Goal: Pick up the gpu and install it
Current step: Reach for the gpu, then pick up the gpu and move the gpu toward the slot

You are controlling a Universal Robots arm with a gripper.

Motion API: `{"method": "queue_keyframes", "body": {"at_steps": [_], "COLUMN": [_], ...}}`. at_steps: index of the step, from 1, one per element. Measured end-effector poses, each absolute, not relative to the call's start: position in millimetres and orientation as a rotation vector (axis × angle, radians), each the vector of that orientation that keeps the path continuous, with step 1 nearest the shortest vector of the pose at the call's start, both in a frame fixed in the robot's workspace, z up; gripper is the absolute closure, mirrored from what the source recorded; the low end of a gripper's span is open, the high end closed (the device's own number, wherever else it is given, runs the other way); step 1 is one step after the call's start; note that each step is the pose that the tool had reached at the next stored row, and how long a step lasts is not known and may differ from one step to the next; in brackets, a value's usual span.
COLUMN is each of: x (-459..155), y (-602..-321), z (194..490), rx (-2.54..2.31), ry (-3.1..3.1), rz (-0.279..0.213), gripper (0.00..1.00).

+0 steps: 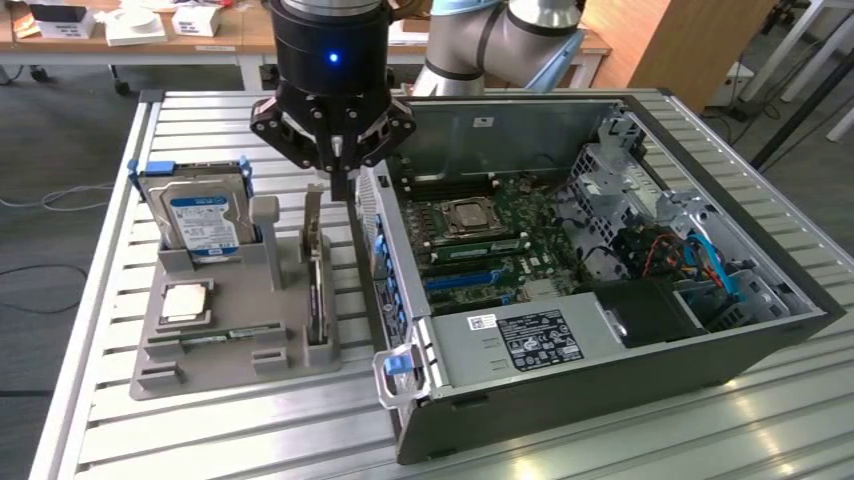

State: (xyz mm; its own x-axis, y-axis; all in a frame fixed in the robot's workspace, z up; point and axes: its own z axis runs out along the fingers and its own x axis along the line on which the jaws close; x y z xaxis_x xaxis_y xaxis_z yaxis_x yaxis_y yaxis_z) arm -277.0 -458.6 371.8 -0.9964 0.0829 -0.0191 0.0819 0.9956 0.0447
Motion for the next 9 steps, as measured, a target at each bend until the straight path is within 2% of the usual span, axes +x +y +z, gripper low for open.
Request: {"method": "queue_keyframes", "body": {"at_steps": [9], "x": [-277.2], "y": [-460.3], "z": [371.8], "rx": [0.129], "ry": [3.117], "rz": [0.068], "gripper": [0.89]}}
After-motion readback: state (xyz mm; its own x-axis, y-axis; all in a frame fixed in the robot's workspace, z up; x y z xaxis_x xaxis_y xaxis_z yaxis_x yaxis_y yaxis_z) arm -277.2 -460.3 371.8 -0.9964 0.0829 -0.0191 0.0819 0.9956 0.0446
